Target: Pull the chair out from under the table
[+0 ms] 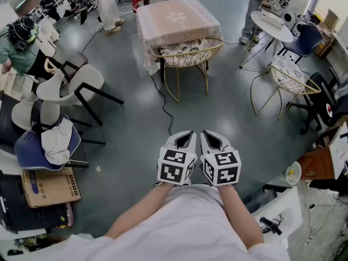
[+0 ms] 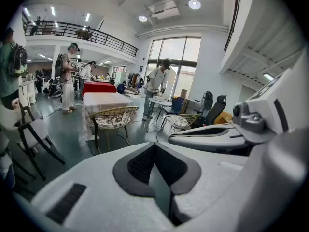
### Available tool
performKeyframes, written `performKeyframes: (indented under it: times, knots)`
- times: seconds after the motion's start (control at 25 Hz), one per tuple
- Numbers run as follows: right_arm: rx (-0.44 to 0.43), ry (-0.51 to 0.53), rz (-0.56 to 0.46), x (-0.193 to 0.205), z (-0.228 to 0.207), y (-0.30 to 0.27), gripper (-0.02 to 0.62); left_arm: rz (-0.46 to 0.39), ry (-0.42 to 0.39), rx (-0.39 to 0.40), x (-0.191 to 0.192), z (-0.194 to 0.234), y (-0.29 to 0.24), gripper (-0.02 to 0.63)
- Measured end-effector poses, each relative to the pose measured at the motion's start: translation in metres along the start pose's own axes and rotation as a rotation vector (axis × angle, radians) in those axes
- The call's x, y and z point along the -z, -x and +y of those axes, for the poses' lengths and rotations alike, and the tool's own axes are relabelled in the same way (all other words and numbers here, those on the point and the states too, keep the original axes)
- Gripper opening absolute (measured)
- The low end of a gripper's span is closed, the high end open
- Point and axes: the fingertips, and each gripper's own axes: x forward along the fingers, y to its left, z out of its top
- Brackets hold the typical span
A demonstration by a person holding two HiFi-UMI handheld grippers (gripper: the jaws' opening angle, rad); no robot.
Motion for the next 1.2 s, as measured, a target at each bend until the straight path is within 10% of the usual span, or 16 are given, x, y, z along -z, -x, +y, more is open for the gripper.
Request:
performKeyframes:
  times: [1.2]
  knots:
    - [-0.051, -0.038, 0.053, -0.024, -0.097, -0.05, 0.003, 0.053, 0.027, -0.042, -0.042, 0.003, -0.109, 0.005]
